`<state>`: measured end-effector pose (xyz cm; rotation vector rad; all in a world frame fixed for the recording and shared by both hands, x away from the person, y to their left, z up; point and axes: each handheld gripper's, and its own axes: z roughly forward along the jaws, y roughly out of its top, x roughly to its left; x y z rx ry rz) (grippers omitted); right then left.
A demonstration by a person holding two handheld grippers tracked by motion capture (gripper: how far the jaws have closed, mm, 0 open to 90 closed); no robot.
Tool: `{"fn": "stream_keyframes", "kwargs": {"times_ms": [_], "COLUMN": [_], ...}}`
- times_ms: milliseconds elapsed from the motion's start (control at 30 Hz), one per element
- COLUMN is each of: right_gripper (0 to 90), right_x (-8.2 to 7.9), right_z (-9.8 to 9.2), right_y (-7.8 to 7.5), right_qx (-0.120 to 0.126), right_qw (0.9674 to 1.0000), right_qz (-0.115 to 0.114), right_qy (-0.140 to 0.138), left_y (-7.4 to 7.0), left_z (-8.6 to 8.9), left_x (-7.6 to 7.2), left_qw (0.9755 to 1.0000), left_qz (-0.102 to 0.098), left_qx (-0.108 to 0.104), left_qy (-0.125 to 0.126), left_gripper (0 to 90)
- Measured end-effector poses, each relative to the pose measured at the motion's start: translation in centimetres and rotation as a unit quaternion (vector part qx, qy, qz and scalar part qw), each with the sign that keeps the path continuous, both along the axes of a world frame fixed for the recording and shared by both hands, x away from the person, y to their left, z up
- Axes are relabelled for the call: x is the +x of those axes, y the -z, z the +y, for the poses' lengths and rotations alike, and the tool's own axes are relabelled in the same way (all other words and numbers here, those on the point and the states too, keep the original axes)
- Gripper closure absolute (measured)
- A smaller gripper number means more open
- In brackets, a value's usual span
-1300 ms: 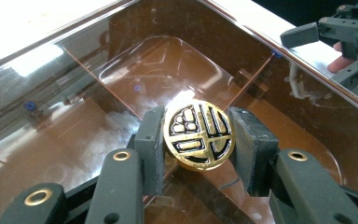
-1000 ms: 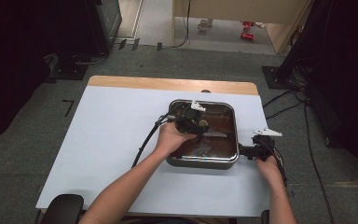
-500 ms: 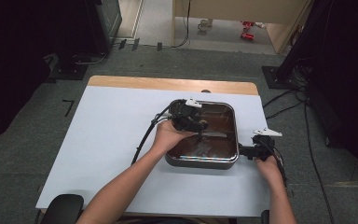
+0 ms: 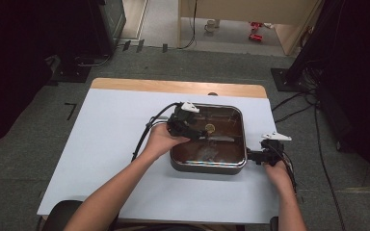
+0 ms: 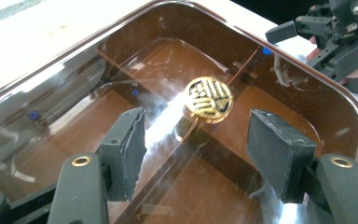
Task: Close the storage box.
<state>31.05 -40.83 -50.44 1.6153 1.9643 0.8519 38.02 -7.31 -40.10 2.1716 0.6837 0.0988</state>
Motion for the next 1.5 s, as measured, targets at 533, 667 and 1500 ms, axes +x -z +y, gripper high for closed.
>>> {"fn": "stream_keyframes", "kwargs": {"times_ms": [533, 667, 1500], "right_gripper": [4.4, 4.4, 4.4], "right_x": [0.0, 0.0, 0.0], "right_z": [0.0, 0.0, 0.0], "right_y": [0.0, 0.0, 0.0], "right_qx": [-0.001, 0.0, 0.0], "right_qw": [1.0, 1.0, 1.0], "right_qz": [-0.001, 0.0, 0.0], "right_qy": [-0.001, 0.0, -0.001], "left_y": [-0.4, 0.3, 6.5], "left_z": [6.7, 8.9, 15.8], "left_x": [-0.7, -0.7, 0.4], "left_qw": [0.999, 0.998, 0.9897], "left_qz": [-0.018, -0.015, -0.032], "left_qx": [-0.004, -0.013, 0.04], "left_qy": [-0.042, -0.06, -0.134], "left_gripper": [30.6, 29.8, 27.2]}}
